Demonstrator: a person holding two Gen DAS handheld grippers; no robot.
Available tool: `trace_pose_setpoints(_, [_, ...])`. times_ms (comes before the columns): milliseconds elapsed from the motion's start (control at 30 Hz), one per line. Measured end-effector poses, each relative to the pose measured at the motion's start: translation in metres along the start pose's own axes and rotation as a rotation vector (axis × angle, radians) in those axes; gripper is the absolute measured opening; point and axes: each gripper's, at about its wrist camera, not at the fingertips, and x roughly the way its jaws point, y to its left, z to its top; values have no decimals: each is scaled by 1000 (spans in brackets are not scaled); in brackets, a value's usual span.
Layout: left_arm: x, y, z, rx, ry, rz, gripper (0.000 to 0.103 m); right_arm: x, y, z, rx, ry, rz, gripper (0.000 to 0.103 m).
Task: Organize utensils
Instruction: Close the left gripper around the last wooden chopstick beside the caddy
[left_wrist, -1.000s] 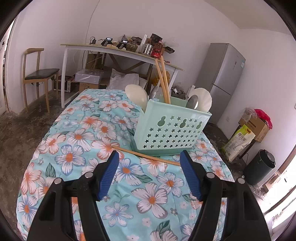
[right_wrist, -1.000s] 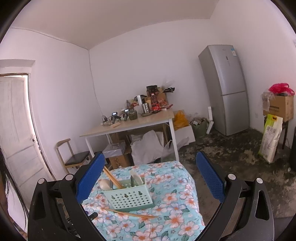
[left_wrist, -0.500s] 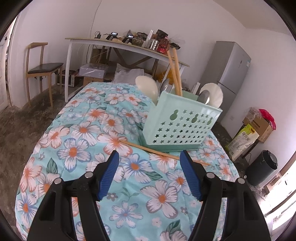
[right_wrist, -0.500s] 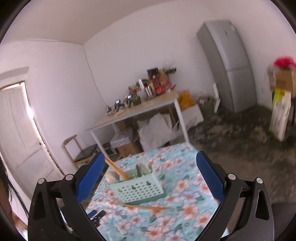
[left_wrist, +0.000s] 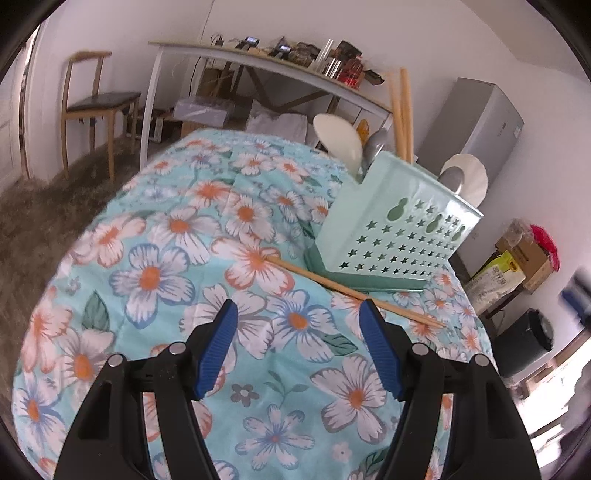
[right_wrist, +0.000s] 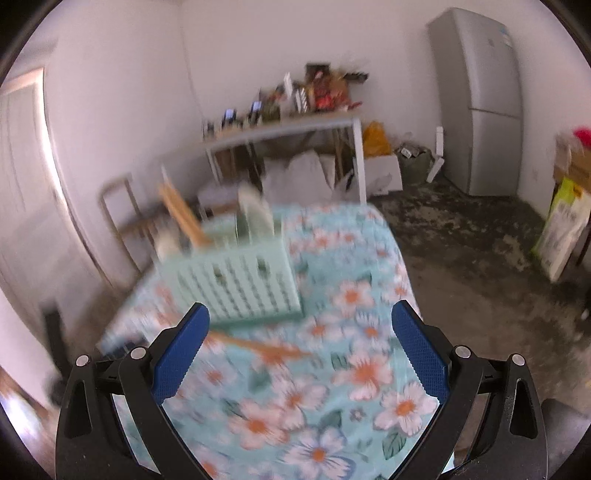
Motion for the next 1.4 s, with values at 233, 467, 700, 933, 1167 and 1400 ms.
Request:
trace_pose_setpoints(233, [29,14,8,-159,77,-93,66,52,22,-52,-107,99,-38,95])
trace_pose_setpoints(467, [68,40,29,-403,120,-135,50,84,27,-73,-87,192,26,95])
trace_pose_setpoints(700, [93,62,37,-616,127,-134,41,95,25,-84,-59,225,50,95])
trace_pose_setpoints(933, [94,65,33,-714,129,-53,25,96,21,-87,-33,230,65,95])
trace_pose_setpoints(1167, [90,64,28,-774,137,-2,20,93,16,-92,-14,248,69,95])
trace_pose_setpoints(1400, [96,56,32,-787,133,52,19,90,18,-98,-20,256,56,95])
